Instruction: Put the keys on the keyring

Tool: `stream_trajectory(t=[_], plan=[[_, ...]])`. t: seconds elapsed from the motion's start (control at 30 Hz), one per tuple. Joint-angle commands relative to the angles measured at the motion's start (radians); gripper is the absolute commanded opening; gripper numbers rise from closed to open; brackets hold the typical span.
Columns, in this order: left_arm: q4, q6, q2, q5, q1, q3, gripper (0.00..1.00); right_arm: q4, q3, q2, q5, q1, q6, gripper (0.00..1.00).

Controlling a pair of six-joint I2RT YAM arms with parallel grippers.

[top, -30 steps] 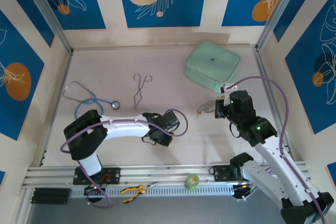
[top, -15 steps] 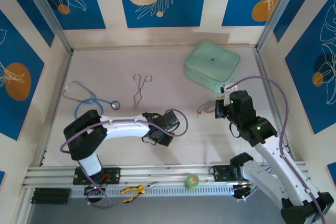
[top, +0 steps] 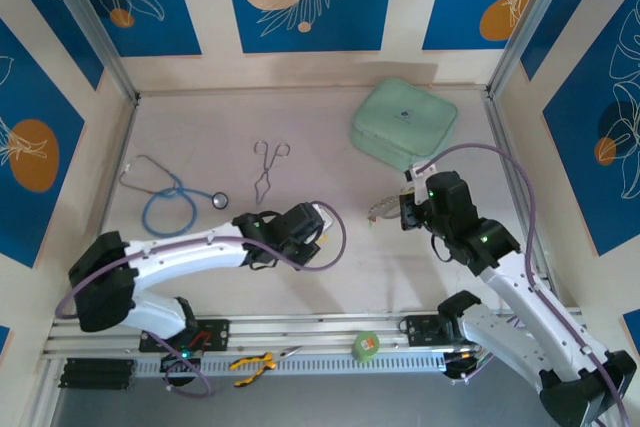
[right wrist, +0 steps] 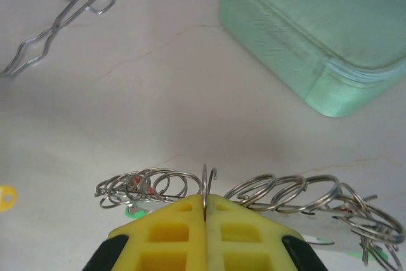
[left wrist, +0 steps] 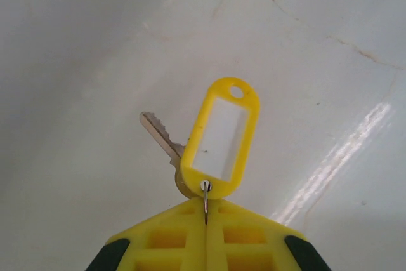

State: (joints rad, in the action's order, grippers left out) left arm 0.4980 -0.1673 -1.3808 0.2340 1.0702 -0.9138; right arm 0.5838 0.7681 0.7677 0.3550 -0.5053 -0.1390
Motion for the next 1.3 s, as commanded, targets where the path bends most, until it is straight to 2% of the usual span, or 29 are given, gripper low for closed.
stream_trajectory(t=[0.0,0.1,0.33,0.47,0.57,0.83,1.1,1.27], plan=[[-0.001,0.249,0.106,0.1,-0.007,0.056,0.0,-0.074,0.019,0.013,-0.046,-0.057,0.091,0.0],[-0.076,0.382,0.231,0.082,-0.017,0.144,0.0,-0.117,0.009,0.032,-0.096,-0.099,0.145,0.0],[-0.154,0.561,0.478,-0.023,-0.108,0.264,0.0,-0.208,-0.018,0.081,-0.32,-0.199,0.355,0.0],[-0.171,0.682,0.583,-0.074,-0.133,0.291,0.0,-0.253,-0.048,0.108,-0.458,-0.284,0.517,0.0],[-0.195,0.781,0.64,-0.095,-0.134,0.309,0.0,-0.282,-0.059,0.14,-0.534,-0.307,0.566,0.0],[-0.244,0.974,0.689,-0.202,-0.133,0.34,0.0,-0.296,-0.029,0.244,-0.651,-0.326,0.639,0.0],[-0.363,1.126,0.658,-0.269,-0.134,0.404,0.0,-0.326,-0.012,0.316,-0.687,-0.34,0.724,0.0],[-0.393,1.154,0.602,-0.291,-0.134,0.394,0.0,-0.319,0.021,0.363,-0.713,-0.346,0.764,0.0]])
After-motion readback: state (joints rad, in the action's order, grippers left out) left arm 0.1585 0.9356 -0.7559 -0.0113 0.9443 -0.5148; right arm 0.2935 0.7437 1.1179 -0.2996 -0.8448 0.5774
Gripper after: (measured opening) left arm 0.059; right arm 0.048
